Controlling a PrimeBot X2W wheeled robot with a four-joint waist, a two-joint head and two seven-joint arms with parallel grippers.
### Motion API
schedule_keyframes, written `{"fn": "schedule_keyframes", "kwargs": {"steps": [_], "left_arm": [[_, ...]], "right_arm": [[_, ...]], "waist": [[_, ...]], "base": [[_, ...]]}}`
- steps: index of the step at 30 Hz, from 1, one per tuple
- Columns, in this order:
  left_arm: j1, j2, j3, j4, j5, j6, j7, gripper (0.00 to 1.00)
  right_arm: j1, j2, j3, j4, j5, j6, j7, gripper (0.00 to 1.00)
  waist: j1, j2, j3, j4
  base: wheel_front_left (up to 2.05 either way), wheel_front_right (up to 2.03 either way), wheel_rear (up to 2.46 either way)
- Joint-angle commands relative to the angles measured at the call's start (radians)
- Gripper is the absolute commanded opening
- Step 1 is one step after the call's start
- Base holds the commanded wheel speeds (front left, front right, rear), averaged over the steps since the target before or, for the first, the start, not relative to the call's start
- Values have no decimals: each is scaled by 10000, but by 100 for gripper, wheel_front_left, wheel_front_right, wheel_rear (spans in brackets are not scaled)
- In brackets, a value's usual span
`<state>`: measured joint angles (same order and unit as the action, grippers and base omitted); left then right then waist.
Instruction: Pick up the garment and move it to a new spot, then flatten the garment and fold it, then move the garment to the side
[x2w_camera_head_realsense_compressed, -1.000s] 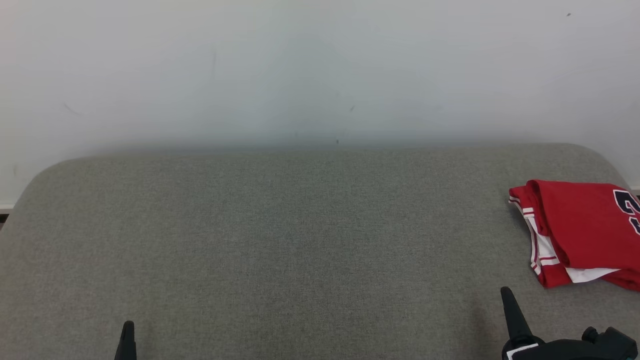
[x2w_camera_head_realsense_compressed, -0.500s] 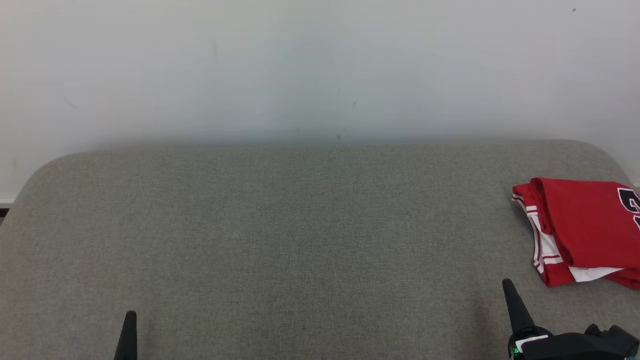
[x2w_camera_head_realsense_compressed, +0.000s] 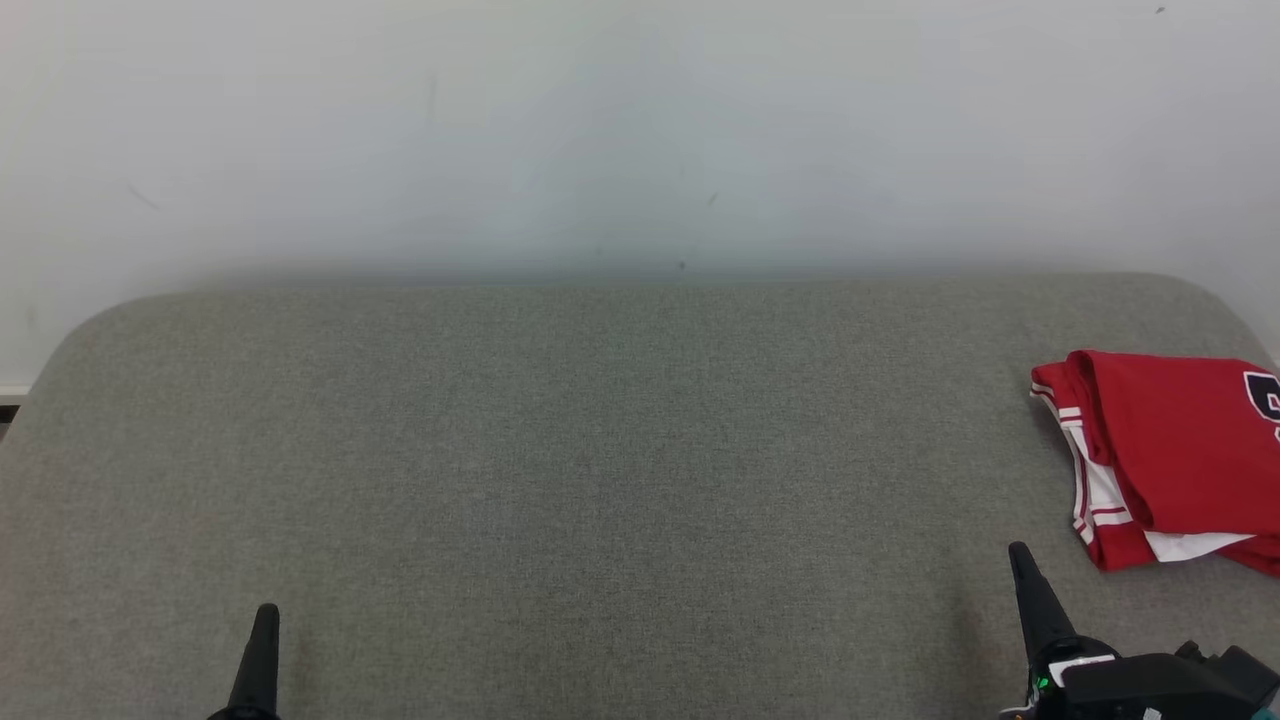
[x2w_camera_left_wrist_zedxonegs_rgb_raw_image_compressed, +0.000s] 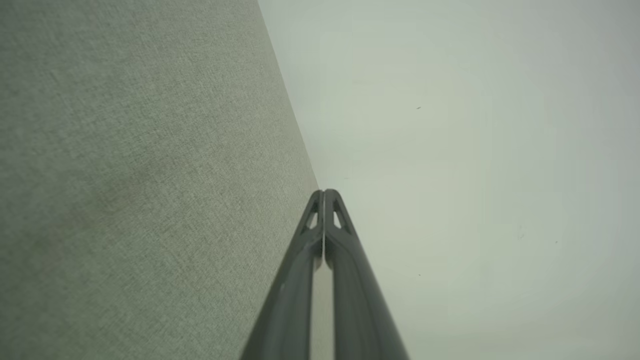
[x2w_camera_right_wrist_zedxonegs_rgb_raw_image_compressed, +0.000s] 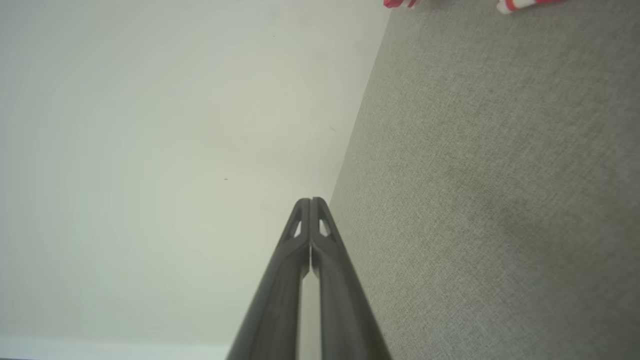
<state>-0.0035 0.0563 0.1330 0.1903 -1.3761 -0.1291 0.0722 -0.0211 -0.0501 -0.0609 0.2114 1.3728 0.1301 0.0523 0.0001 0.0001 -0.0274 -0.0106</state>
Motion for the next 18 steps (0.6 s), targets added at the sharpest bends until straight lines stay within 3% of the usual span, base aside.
{"fn": "schedule_keyframes", "kwargs": {"steps": [1,18], "left_arm": [[-200,-15,42,-8,-281,-21,85,0],[-480,-52,87,50,-1520,-24,438,0]], "right_arm": [[-196,-6,-35,-72,238,9,38,0],[-368,-3,-120,-117,1528,10,236,0]], "waist": [[-1,-1,16,7],[-1,-1,166,60]], "base": [[0,0,0],[0,0,0]]}}
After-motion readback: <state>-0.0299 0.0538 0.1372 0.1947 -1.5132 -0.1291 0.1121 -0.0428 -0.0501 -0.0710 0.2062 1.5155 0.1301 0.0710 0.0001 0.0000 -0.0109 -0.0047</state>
